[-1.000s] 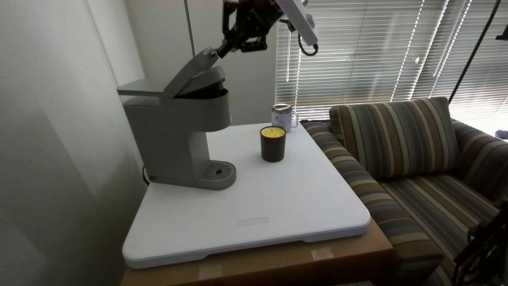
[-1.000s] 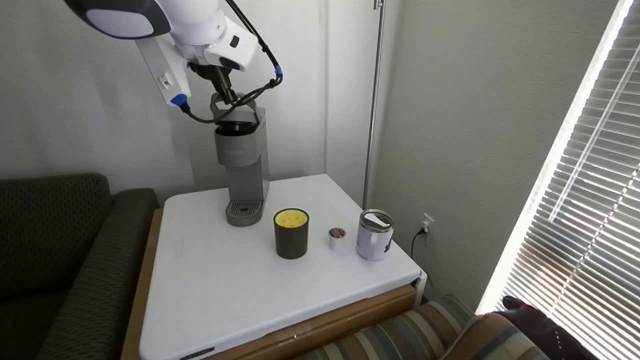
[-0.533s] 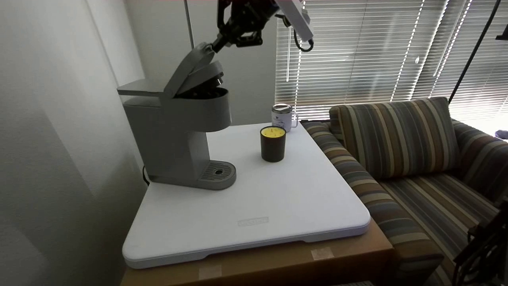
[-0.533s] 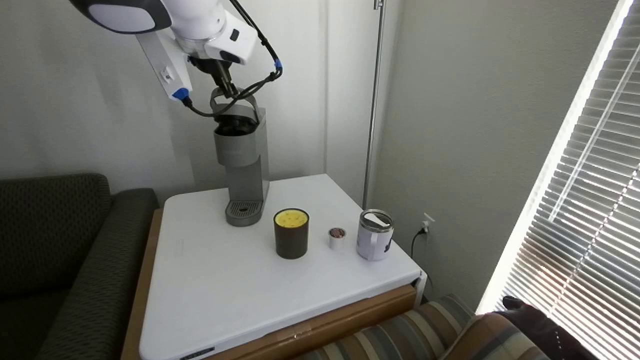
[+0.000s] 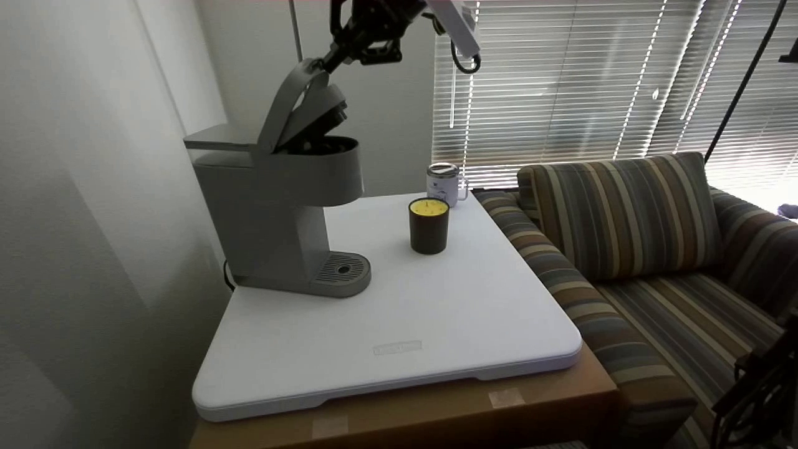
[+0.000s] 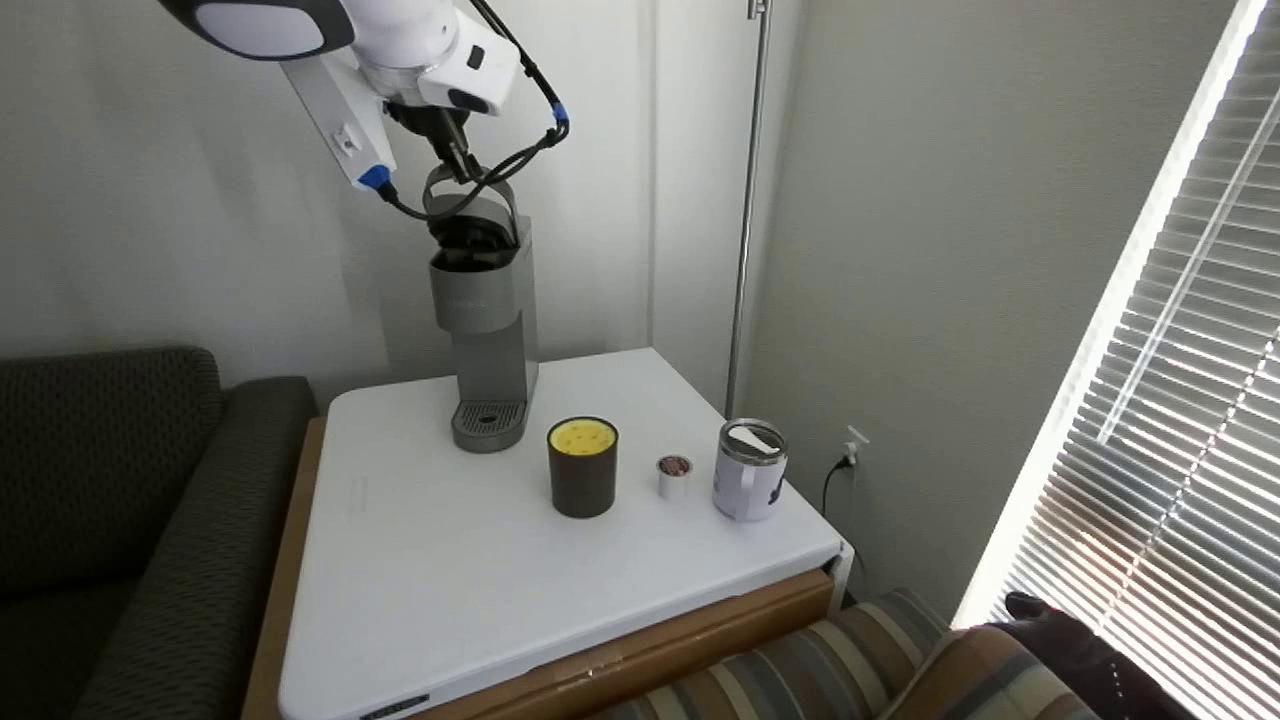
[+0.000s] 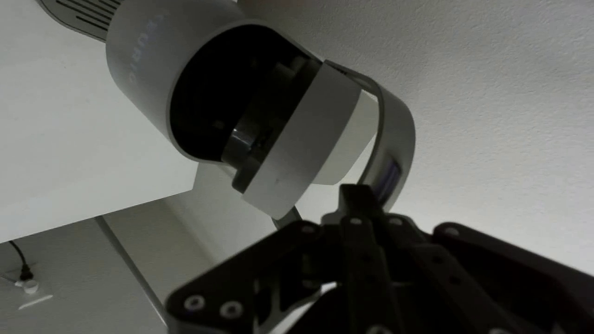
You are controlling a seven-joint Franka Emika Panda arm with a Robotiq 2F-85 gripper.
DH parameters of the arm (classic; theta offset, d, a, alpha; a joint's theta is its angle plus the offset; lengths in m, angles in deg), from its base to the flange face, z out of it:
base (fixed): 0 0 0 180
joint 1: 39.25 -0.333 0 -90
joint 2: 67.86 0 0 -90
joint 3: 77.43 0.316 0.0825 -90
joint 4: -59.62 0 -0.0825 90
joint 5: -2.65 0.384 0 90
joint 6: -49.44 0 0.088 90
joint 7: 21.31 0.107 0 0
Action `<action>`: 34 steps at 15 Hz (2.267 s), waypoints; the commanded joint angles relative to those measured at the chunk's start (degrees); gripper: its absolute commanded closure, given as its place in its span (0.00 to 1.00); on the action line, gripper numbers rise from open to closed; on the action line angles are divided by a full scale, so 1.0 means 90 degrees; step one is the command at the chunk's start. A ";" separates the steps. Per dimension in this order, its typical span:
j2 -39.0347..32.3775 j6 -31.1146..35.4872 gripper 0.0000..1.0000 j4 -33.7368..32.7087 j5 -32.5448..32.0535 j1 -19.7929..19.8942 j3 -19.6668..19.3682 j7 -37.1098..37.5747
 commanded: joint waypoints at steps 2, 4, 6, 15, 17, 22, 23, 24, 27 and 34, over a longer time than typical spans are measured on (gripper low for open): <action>-0.0288 -0.0167 1.00 -0.0435 -0.0206 -0.0034 -0.0031 0.0066; -0.0337 -0.0182 1.00 -0.0500 -0.0257 -0.0048 -0.0033 0.0082; -0.0384 -0.0198 1.00 -0.0563 -0.0308 -0.0054 -0.0035 0.0099; -0.0558 -0.0272 1.00 -0.0803 -0.0442 -0.0077 -0.0039 0.0140; -0.0598 -0.0281 1.00 -0.0858 -0.0475 -0.0094 -0.0049 0.0162; -0.0697 -0.0317 1.00 -0.0988 -0.0670 -0.0137 -0.0070 0.0294; -0.0708 -0.0318 1.00 -0.1006 -0.0706 -0.0135 -0.0065 0.0316; -0.0714 -0.0323 1.00 -0.1020 -0.0728 -0.0126 -0.0059 0.0330; -0.0666 -0.0280 1.00 -0.0985 -0.0717 -0.0093 -0.0052 0.0299; -0.0333 -0.0074 1.00 -0.0600 -0.0453 0.0047 -0.0046 0.0153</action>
